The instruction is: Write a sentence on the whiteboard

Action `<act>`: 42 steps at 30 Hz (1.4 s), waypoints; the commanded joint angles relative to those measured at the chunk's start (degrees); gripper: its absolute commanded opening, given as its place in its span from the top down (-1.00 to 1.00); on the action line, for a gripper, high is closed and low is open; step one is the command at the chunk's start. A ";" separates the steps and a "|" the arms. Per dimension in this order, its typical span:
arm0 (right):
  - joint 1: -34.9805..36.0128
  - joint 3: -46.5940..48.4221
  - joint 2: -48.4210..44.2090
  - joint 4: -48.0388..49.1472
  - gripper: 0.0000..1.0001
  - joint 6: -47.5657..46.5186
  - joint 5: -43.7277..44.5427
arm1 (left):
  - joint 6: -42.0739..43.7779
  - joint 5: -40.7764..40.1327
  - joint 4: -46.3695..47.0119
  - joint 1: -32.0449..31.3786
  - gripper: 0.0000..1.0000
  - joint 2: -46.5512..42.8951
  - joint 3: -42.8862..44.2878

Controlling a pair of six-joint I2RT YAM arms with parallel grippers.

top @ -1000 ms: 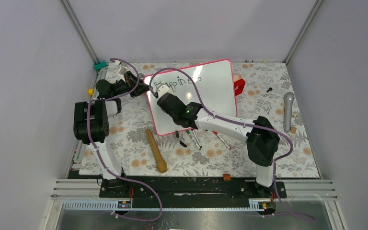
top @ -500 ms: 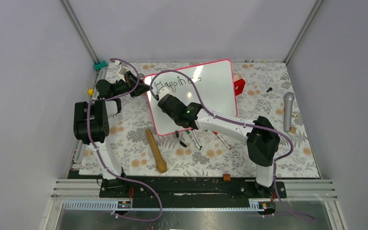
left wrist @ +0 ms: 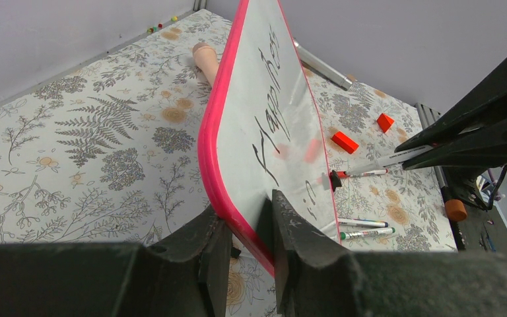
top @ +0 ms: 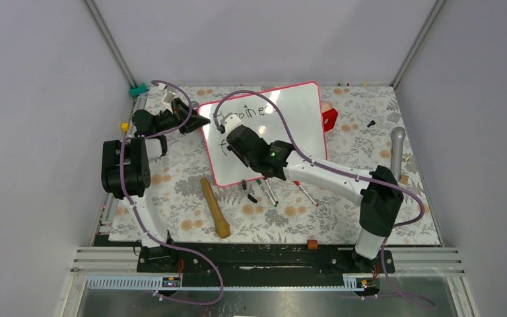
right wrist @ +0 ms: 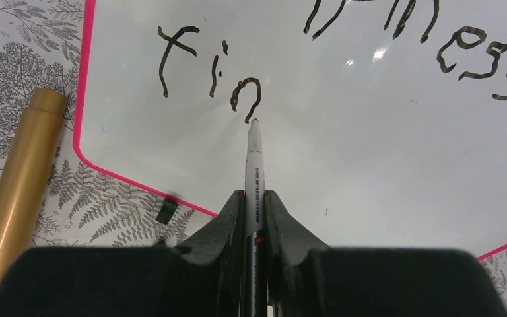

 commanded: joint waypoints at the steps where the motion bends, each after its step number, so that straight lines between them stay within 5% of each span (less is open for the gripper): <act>1: -0.95 2.73 -0.53 -0.08 1.00 -0.18 1.62 | 8.18 15.13 4.69 -1.21 1.00 1.06 -1.08; 42: -3.57 9.48 7.92 -2.73 1.00 0.31 3.28 | 9.00 15.13 4.67 -1.20 1.00 0.41 -1.98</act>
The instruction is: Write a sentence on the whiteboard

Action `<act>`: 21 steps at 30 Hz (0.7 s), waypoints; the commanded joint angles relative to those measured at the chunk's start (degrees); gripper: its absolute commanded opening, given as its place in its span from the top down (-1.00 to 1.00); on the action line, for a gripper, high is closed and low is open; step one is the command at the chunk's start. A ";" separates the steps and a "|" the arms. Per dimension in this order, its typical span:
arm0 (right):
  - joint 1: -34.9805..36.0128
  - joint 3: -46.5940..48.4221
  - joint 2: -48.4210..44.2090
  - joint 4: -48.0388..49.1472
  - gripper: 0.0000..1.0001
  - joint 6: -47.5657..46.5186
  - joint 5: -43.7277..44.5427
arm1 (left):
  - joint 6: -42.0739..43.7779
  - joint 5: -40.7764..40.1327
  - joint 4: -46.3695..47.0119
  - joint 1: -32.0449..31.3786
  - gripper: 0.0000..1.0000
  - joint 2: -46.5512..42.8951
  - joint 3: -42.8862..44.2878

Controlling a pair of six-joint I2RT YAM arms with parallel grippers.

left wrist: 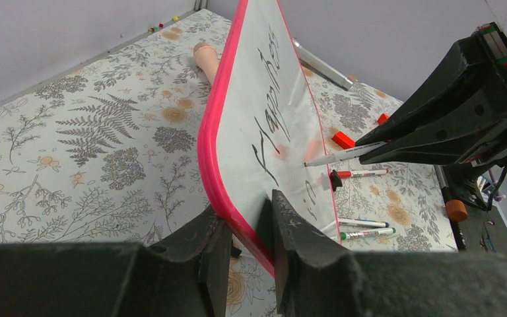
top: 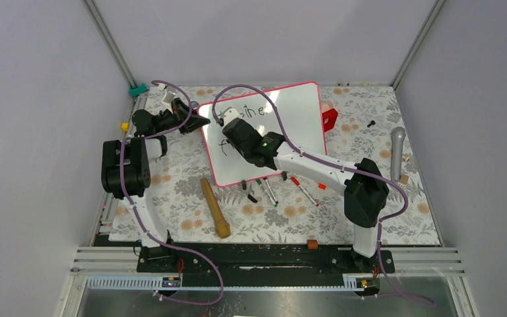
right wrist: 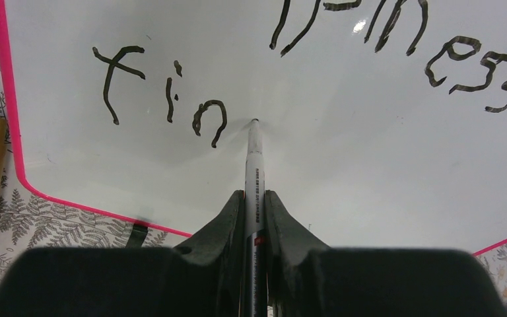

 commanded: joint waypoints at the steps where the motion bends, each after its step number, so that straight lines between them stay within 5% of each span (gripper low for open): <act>1: -0.53 2.83 1.03 0.59 1.00 0.24 1.07 | 8.93 15.11 4.69 -1.24 1.00 0.41 -1.92; 21: -0.51 -1.71 -1.57 -0.65 1.00 -0.19 -2.62 | 8.76 15.15 4.65 -1.24 1.00 0.60 -1.74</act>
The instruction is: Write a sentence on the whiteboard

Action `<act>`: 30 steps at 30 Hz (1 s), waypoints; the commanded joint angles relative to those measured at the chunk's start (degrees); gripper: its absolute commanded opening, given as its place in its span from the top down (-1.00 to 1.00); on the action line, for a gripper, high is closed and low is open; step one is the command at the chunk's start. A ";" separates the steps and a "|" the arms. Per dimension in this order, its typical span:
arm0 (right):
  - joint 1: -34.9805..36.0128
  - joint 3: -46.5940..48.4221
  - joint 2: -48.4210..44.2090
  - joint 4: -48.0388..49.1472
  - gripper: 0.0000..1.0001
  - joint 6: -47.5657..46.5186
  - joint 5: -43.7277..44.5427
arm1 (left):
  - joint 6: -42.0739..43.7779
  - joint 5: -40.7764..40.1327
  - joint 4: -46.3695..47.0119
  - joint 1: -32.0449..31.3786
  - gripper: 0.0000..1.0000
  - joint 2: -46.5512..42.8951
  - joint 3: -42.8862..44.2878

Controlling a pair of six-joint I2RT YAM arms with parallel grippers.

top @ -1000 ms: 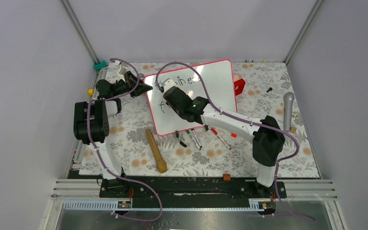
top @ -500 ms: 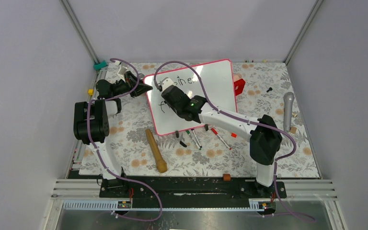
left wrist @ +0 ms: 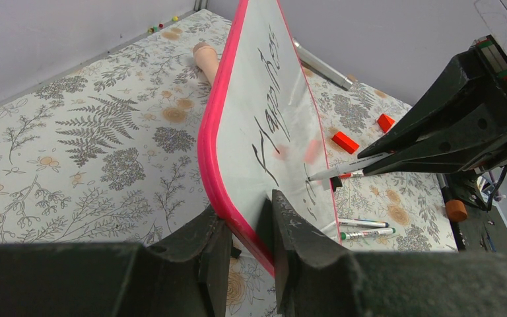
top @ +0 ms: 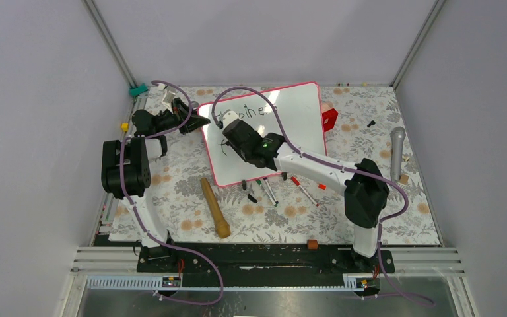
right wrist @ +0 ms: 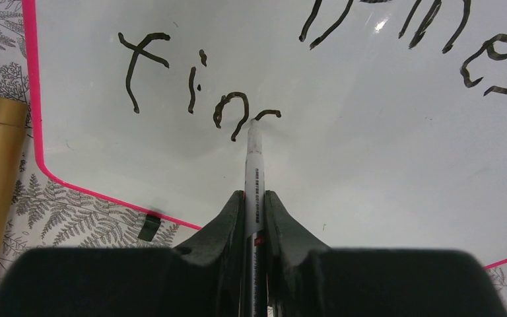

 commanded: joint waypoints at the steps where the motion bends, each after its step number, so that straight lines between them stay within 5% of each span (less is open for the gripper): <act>1: -0.53 -1.13 -1.66 -0.71 1.00 0.07 1.11 | 8.72 15.20 4.73 -1.24 1.00 0.60 -1.74; 30: -1.77 7.28 2.71 -1.97 1.00 -0.38 3.77 | 8.61 15.19 4.73 -1.29 1.00 0.64 -1.65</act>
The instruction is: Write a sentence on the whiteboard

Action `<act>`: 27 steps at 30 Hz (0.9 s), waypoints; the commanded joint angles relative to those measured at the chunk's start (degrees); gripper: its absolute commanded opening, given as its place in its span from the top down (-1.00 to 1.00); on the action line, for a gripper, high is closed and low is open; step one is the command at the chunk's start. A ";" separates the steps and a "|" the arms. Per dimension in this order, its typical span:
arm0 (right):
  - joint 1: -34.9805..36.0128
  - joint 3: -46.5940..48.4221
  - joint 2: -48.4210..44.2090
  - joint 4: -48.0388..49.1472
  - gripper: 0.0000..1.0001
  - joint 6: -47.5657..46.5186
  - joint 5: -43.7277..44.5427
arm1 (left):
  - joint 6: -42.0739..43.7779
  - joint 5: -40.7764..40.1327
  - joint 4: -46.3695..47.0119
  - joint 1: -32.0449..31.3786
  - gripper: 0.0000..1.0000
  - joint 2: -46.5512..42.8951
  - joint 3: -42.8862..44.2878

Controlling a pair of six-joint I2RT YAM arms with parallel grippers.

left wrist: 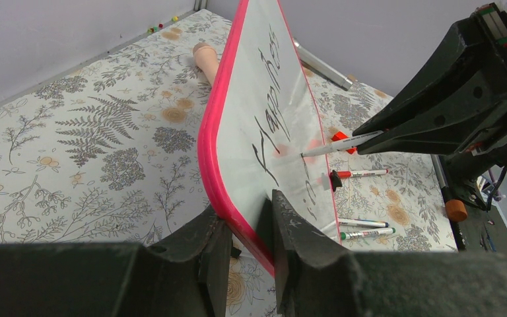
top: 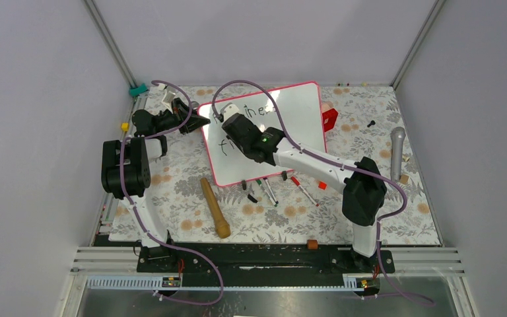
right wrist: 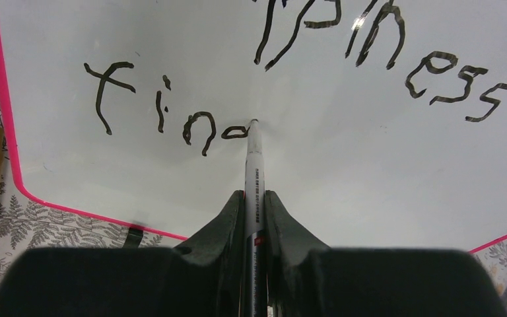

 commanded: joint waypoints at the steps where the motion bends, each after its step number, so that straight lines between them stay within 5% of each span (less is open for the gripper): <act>1: -1.06 3.56 1.63 0.87 1.00 -0.37 0.95 | 8.63 15.18 4.72 -1.25 1.00 0.71 -1.64; 27: -1.61 -0.51 -0.46 0.17 1.00 1.41 -1.05 | 8.53 15.13 4.65 -1.25 1.00 0.64 -1.58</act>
